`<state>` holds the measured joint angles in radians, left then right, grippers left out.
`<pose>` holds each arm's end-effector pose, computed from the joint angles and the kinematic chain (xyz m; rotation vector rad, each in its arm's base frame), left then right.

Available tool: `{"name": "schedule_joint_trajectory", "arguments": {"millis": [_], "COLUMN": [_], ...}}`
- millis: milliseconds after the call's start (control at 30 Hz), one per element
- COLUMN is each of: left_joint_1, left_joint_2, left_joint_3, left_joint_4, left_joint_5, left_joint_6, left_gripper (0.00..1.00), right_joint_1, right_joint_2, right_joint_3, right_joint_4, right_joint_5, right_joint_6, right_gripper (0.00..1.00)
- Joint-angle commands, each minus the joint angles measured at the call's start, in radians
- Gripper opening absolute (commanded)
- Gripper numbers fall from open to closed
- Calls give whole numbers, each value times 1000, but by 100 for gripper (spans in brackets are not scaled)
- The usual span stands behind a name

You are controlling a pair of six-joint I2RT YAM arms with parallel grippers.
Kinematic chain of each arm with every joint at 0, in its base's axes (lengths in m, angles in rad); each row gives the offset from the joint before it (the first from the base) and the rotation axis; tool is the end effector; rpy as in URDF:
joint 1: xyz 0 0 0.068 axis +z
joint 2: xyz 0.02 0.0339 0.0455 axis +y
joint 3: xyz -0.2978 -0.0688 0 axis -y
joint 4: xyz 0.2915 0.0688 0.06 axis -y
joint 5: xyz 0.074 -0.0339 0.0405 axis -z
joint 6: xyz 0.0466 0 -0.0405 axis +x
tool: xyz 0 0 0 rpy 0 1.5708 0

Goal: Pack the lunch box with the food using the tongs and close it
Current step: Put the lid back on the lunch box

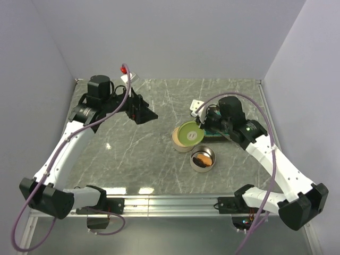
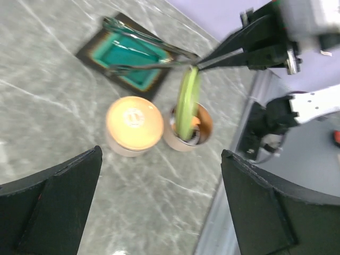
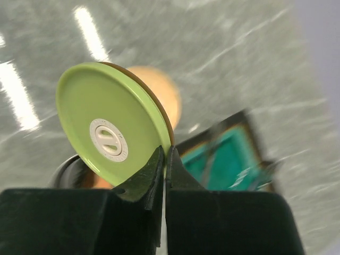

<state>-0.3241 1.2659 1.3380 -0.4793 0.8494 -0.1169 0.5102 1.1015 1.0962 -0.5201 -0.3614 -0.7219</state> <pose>0.2858 -0.1329 0.4369 0.7642 1.8448 -1.1199 0.2353 0.1506 0.3786 -1.3653 1.5538 0.2485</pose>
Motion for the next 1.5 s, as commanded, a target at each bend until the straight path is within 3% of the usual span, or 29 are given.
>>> {"name": "schedule_joint_trajectory", "arguments": {"millis": [0, 267, 533, 967, 1467], "left_joint_1": [-3, -4, -6, -7, -6], "left_joint_2": [-68, -80, -91, -106, -89], "left_joint_3": [-20, -59, -117, -140, -148], "left_joint_4": [15, 22, 88, 93, 99], "left_joint_5": [-95, -39, -15, -6, -12], "left_joint_6": [71, 30, -36, -41, -56], "left_gripper": [99, 99, 99, 99, 99], "right_joint_1": [-36, -183, -263, -352, -354], "right_joint_2": [46, 194, 305, 380, 385], "right_joint_3": [86, 111, 100, 48, -18], "right_joint_4": [-251, -480, -520, -475, -391], "right_joint_5": [-50, -122, -114, -113, -146], "right_joint_6": [186, 311, 406, 386, 403], "right_gripper": [0, 0, 0, 0, 0]}}
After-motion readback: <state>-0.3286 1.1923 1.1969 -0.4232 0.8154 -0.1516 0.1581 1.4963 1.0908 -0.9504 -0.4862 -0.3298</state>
